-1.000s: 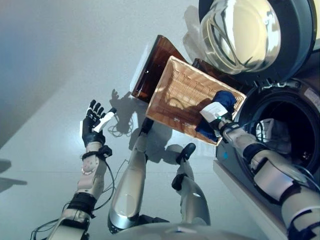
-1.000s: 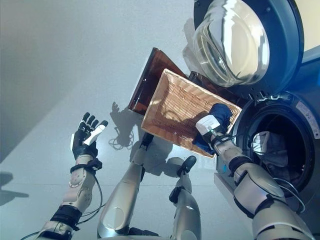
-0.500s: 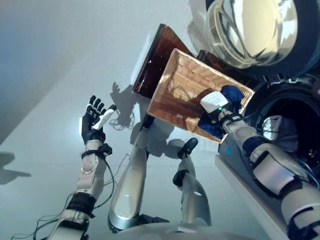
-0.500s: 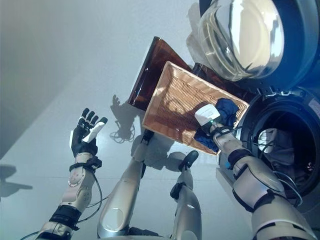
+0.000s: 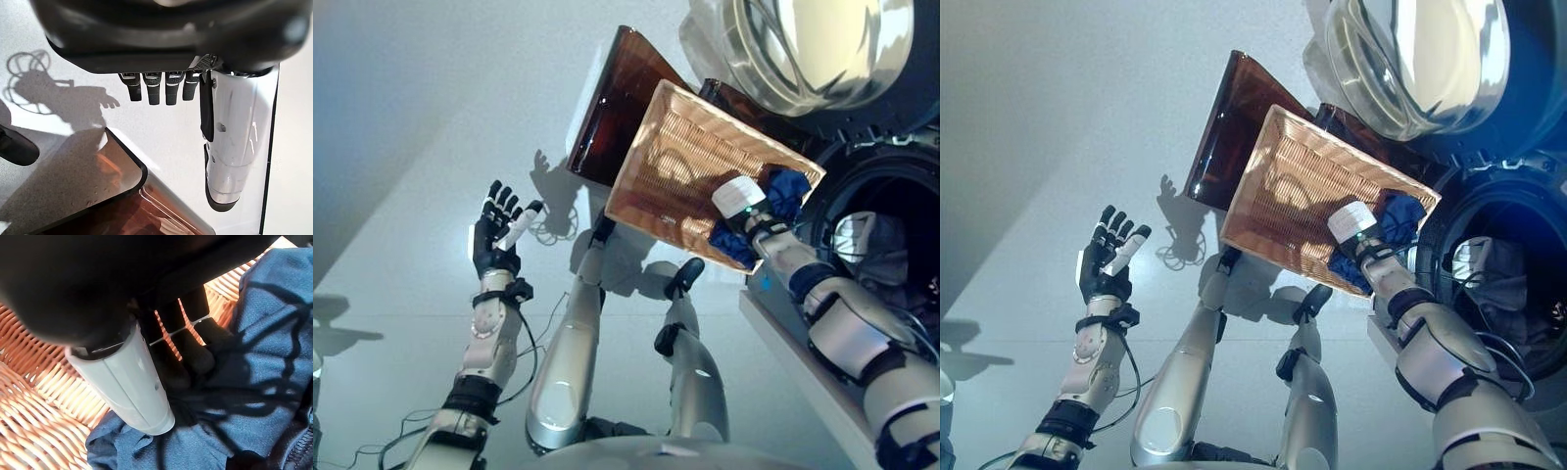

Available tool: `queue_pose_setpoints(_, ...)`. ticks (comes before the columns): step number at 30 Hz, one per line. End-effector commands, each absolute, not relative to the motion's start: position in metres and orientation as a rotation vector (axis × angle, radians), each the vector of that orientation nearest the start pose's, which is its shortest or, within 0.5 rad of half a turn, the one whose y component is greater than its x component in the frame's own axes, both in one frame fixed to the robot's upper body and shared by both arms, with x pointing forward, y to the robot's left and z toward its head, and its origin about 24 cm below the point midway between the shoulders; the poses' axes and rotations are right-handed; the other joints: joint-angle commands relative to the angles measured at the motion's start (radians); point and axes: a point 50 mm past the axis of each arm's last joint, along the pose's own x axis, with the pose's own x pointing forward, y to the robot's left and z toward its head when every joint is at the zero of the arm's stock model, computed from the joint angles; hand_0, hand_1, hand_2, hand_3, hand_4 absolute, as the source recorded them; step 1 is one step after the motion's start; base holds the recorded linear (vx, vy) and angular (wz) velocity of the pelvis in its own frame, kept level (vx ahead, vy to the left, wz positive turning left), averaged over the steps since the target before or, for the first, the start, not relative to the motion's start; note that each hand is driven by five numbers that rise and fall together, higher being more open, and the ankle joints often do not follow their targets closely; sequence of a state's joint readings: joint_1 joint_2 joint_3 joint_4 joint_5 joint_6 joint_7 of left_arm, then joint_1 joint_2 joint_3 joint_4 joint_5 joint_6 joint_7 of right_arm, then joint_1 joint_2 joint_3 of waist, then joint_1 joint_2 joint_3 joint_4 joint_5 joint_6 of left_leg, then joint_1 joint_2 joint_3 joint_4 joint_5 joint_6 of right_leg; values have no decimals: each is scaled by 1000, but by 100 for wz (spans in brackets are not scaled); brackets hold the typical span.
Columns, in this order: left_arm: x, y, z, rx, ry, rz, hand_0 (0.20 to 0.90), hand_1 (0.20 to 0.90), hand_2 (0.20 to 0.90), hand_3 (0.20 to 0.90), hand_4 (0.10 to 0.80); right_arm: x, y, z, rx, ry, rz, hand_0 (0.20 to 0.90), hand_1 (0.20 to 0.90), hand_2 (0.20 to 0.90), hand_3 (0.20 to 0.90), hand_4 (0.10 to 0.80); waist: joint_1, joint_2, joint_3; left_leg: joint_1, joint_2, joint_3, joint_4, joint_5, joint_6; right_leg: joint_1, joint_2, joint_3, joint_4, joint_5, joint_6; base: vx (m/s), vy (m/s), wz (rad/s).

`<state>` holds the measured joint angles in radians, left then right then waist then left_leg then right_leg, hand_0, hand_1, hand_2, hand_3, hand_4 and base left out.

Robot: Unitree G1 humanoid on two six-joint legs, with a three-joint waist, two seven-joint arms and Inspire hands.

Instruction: Pick up the clothes and place them into the washing machine

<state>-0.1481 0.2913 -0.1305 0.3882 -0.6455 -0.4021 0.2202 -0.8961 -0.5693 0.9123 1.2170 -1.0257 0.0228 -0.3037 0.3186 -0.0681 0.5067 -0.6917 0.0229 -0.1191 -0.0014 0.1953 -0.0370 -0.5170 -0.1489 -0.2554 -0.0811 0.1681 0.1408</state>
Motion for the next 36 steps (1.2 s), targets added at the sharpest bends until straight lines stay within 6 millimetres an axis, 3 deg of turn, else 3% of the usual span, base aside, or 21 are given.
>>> queue_pose_setpoints(1, 266, 228, 53, -331, -256, 308, 900, 900, 900, 900, 800, 373, -285, 98, -2351, 118, 103, 200, 200, 200, 200, 300, 11, 89, 13, 13, -63, -11, -86, 33, -47, 68, 42, 15, 91, -64, -18, 0, 0, 0)
queue_pose_setpoints(7, 266, 229, 48, -317, -233, 321, 900, 900, 900, 900, 800, 373, -287, 102, -2312, 111, 46, 200, 200, 200, 200, 300, 9, 83, 13, 36, -61, -8, -86, 30, -45, 87, 43, 14, 91, -63, -18, -1, 1, -1)
queue_pose_setpoints(12, 266, 233, 43, -296, -207, 353, 900, 900, 900, 900, 800, 377, -277, 106, -2139, 46, -31, 200, 200, 200, 200, 300, 2, 63, 6, 72, -58, 1, -86, 23, -42, 122, 46, 19, 85, -58, -16, 6, 5, -2)
queue_pose_setpoints(13, 266, 235, 40, -288, -196, 367, 900, 900, 900, 900, 800, 379, -270, 111, -1989, 0, -88, 200, 200, 200, 200, 300, -2, 57, -4, 82, -55, 4, -86, 21, -41, 130, 47, 23, 84, -56, -15, 8, 10, -5)
queue_pose_setpoints(15, 265, 237, 39, -283, -191, 378, 900, 900, 900, 900, 800, 379, -267, 111, -1913, -19, -105, 200, 200, 200, 200, 300, -5, 53, -10, 89, -53, 7, -86, 19, -40, 135, 48, 23, 83, -55, -15, 18, 16, -6)
queue_pose_setpoints(17, 263, 240, 34, -275, -169, 402, 900, 900, 900, 900, 800, 381, -250, 120, -1627, -121, -166, 200, 200, 200, 200, 300, -16, 39, -29, 109, -46, 16, -86, 13, -37, 154, 48, 29, 79, -55, -14, 35, 29, -9)
queue_pose_setpoints(19, 262, 241, 32, -276, -162, 409, 900, 900, 900, 900, 800, 381, -248, 119, -1545, -131, -179, 200, 200, 200, 200, 300, -17, 37, -37, 113, -45, 18, -86, 13, -36, 158, 50, 30, 76, -53, -14, 26, 20, -13)
queue_pose_setpoints(20, 260, 245, 26, -270, -140, 434, 900, 900, 900, 900, 800, 379, -239, 120, -1373, -170, -197, 200, 200, 200, 200, 300, -25, 29, -47, 131, -40, 27, -86, 5, -35, 173, 49, 35, 75, -57, -14, 16, 12, -14)
queue_pose_setpoints(21, 260, 245, 26, -270, -140, 434, 900, 900, 900, 900, 800, 379, -239, 120, -1373, -170, -197, 200, 200, 200, 200, 300, -25, 30, -48, 128, -40, 26, -86, 8, -35, 171, 50, 34, 74, -54, -14, 57, 9, -14)
queue_pose_setpoints(22, 258, 247, 22, -267, -119, 452, 900, 900, 900, 900, 800, 376, -232, 115, -1254, -176, -193, 200, 200, 200, 200, 300, -31, 22, -62, 144, -37, 32, -86, 0, -34, 186, 48, 38, 69, -58, -14, 22, 6, -8)
queue_pose_setpoints(23, 258, 247, 22, -267, -119, 452, 900, 900, 900, 900, 800, 376, -232, 115, -1254, -176, -194, 200, 200, 200, 200, 300, -32, 23, -63, 141, -37, 31, -86, 2, -33, 184, 48, 36, 68, -55, -14, 52, -3, -8)
queue_pose_setpoints(24, 256, 249, 18, -267, -105, 466, 900, 900, 900, 900, 800, 374, -231, 115, -1103, -184, -229, 200, 200, 200, 200, 300, -37, 20, -73, 155, -35, 36, -86, -3, -32, 194, 48, 39, 68, -57, -14, 11, 0, -3)
queue_pose_setpoints(26, 254, 250, 17, -267, -100, 470, 900, 900, 900, 900, 800, 373, -230, 112, -1042, -179, -233, 200, 200, 200, 200, 300, -41, 19, -82, 160, -34, 38, -86, -3, -31, 197, 49, 41, 66, -56, -14, 30, 5, -5)
queue_pose_setpoints(28, 250, 253, 11, -264, -77, 493, 900, 900, 900, 900, 800, 367, -226, 109, -807, -188, -267, 200, 200, 200, 200, 300, -48, 16, -99, 182, -31, 48, -86, -10, -31, 216, 46, 47, 65, -61, -13, 46, 4, -8)
queue_pose_setpoints(29, 250, 253, 11, -264, -77, 492, 900, 900, 900, 900, 800, 367, -226, 109, -807, -187, -268, 200, 200, 200, 200, 300, -48, 17, -100, 179, -31, 47, -86, -7, -30, 214, 46, 46, 64, -58, -13, 55, -10, -5)
queue_pose_setpoints(30, 248, 254, 8, -269, -64, 503, 900, 900, 900, 900, 800, 362, -223, 102, -642, -178, -276, 200, 200, 200, 200, 300, -51, 15, -109, 193, -30, 50, -86, -14, -28, 226, 44, 48, 65, -62, -12, 0, 0, 0)
queue_pose_setpoints(33, 244, 258, 2, -261, -40, 520, 900, 900, 900, 900, 800, 356, -216, 94, -530, -174, -247, 200, 200, 200, 200, 300, -57, 13, -125, 205, -27, 54, -86, -14, -27, 234, 46, 51, 65, -61, -12, 36, -8, -5)
queue_pose_setpoints(36, 240, 263, -1, -250, -24, 534, 900, 900, 900, 900, 800, 351, -213, 87, -544, -164, -213, 200, 200, 200, 200, 300, -60, 9, -136, 220, -26, 60, -86, -17, -25, 243, 47, 54, 65, -61, -12, 19, -8, -9)
